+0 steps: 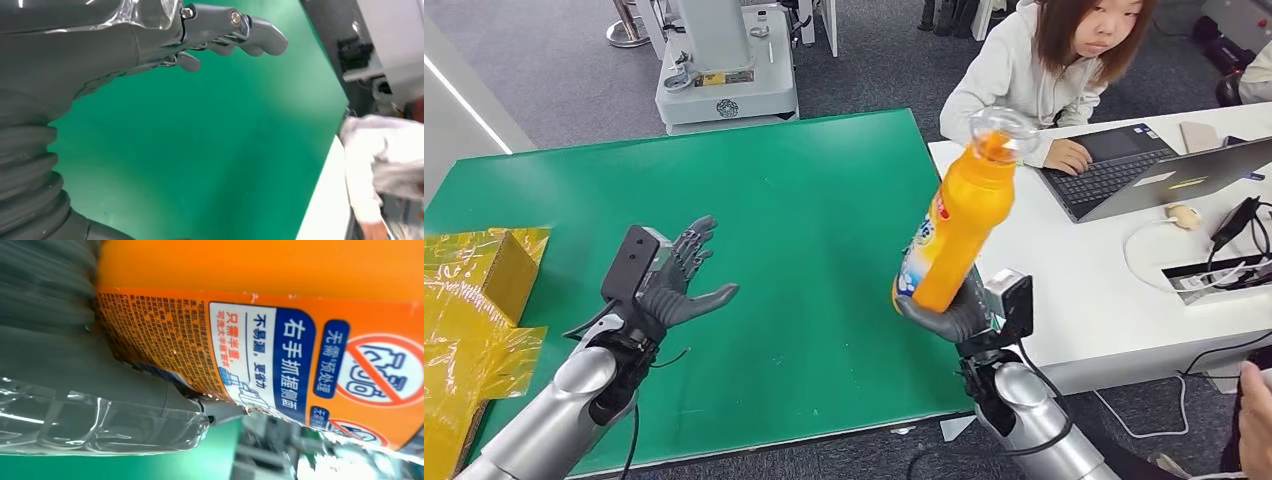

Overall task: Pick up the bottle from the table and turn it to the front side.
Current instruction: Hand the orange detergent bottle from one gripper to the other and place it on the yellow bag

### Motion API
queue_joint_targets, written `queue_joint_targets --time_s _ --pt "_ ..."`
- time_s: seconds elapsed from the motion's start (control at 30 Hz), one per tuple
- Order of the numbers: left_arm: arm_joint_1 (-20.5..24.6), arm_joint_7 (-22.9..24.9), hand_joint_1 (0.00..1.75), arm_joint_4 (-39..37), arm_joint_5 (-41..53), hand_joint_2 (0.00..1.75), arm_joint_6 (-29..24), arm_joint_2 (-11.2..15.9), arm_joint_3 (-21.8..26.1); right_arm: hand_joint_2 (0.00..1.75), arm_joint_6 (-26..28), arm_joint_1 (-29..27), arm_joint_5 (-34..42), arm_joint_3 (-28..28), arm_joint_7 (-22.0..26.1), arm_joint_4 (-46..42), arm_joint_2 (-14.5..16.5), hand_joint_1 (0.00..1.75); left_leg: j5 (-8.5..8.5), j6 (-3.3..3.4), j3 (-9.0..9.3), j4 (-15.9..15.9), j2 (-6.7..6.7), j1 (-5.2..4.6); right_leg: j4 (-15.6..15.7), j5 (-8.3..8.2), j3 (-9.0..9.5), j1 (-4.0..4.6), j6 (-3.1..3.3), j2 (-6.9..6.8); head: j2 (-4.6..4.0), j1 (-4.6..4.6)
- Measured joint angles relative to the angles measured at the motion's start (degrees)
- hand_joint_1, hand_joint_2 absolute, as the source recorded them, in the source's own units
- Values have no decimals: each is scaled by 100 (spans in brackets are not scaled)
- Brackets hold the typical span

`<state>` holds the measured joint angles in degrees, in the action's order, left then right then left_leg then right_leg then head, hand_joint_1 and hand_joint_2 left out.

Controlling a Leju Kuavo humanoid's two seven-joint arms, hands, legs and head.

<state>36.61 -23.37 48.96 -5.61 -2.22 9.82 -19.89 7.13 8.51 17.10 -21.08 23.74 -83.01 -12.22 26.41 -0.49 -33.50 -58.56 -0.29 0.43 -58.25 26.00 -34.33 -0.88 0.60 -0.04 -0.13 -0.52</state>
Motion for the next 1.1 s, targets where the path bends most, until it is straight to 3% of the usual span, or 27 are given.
queue_joint_targets --time_s 0.13,0.5,0.8,1.1 --pt "4 7 0 16 -102 175 79 142 32 175 -38 -93 -64 146 -111 -158 -13 175 0 -1 1 0 4 2 -1 0 -2 1 1 4 0 -1" --pt "148 201 0 444 -102 175 99 182 22 175 -175 19 -381 36 -215 -68 39 175 -1 -2 0 -1 2 1 -4 -1 0 1 0 2 0 -1" --pt "233 218 0 856 -66 175 145 110 -41 175 -269 499 -563 -331 -324 360 258 175 -1 -2 1 -1 4 2 -7 -1 -2 1 1 4 0 0" --pt "265 226 0 879 52 175 133 -108 -205 175 -430 1269 -728 -1010 -548 1425 724 175 -4 -6 2 -1 5 3 -12 -2 -3 1 1 7 0 -1"
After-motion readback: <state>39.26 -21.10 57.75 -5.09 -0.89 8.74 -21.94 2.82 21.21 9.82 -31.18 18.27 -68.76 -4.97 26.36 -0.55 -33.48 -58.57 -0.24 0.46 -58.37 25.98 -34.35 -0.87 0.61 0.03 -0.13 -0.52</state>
